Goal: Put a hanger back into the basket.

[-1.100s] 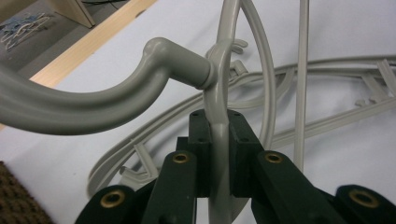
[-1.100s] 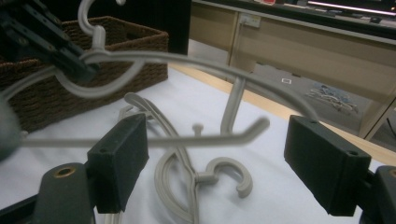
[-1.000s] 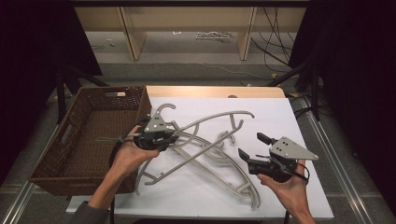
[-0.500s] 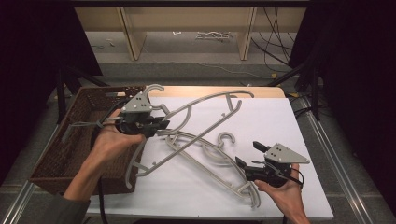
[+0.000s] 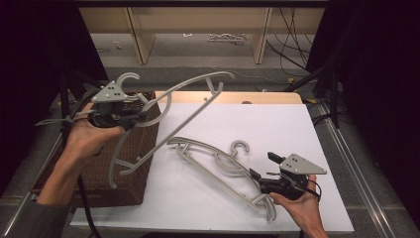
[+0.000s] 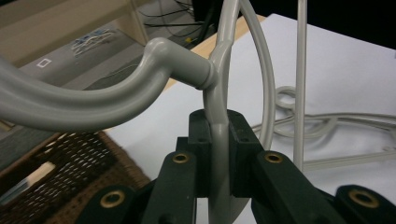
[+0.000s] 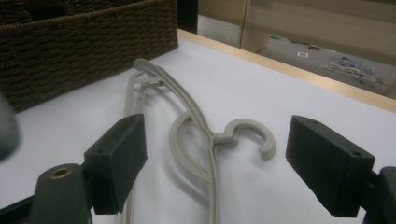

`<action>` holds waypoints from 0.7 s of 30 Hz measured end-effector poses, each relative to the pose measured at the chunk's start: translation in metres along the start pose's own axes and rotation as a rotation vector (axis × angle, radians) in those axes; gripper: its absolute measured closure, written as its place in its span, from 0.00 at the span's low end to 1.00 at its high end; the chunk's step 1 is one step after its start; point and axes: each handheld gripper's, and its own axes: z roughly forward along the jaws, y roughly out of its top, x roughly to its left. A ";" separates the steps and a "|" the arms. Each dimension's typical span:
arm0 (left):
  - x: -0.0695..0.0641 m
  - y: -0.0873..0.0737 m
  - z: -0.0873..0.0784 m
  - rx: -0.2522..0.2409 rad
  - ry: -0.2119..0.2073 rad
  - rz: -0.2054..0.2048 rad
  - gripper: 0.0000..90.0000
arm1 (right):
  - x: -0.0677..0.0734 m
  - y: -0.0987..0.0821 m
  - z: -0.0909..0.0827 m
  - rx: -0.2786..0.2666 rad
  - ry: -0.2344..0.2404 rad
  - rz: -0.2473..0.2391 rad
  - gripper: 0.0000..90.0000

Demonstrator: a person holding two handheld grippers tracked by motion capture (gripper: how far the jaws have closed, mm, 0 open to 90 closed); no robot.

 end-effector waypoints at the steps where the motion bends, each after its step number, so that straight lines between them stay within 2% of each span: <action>1: 0.003 -0.001 -0.001 -0.003 0.012 -0.008 0.91 | 0.001 -0.001 0.001 -0.005 0.003 0.004 0.23; 2: 0.010 -0.003 -0.005 0.013 0.034 0.000 0.91 | 0.000 0.000 0.001 -0.003 -0.003 -0.006 0.23; 4: 0.018 -0.006 -0.007 0.010 0.061 -0.023 0.91 | 0.000 -0.001 0.002 -0.012 -0.008 -0.012 0.23; 5: 0.025 -0.007 -0.010 0.033 0.079 -0.014 0.91 | 0.001 -0.002 0.003 -0.018 -0.014 -0.013 0.23; 6: 0.028 -0.009 -0.008 0.004 0.090 -0.035 0.91 | 0.001 -0.002 0.003 -0.010 0.008 0.005 0.23; 7: 0.031 -0.010 -0.008 0.003 0.107 -0.042 0.91 | 0.001 -0.002 0.002 0.008 0.005 0.002 0.23; 8: 0.038 -0.011 -0.011 0.037 0.118 -0.011 0.91 | 0.001 -0.002 0.003 0.004 0.001 -0.002 0.23; 9: 0.041 -0.015 -0.010 0.010 0.136 -0.051 0.91 | 0.000 -0.002 0.003 -0.001 -0.001 -0.012 0.23; 10: 0.045 -0.017 -0.010 0.007 0.144 -0.061 0.91 | 0.001 -0.002 0.004 -0.002 0.004 -0.015 0.23; 13: 0.054 -0.024 -0.012 0.028 0.178 -0.050 0.91 | 0.002 -0.003 0.005 -0.017 0.008 -0.015 0.23; 15: 0.059 -0.031 -0.011 0.028 0.196 -0.059 0.91 | 0.002 -0.003 0.005 -0.013 0.006 -0.017 0.23; 17: 0.066 -0.037 -0.012 0.048 0.214 -0.043 0.91 | 0.002 -0.003 0.004 0.004 0.009 -0.011 0.23; 21: 0.075 -0.050 -0.008 0.061 0.243 -0.045 0.91 | 0.001 -0.003 0.004 0.004 0.003 -0.013 0.23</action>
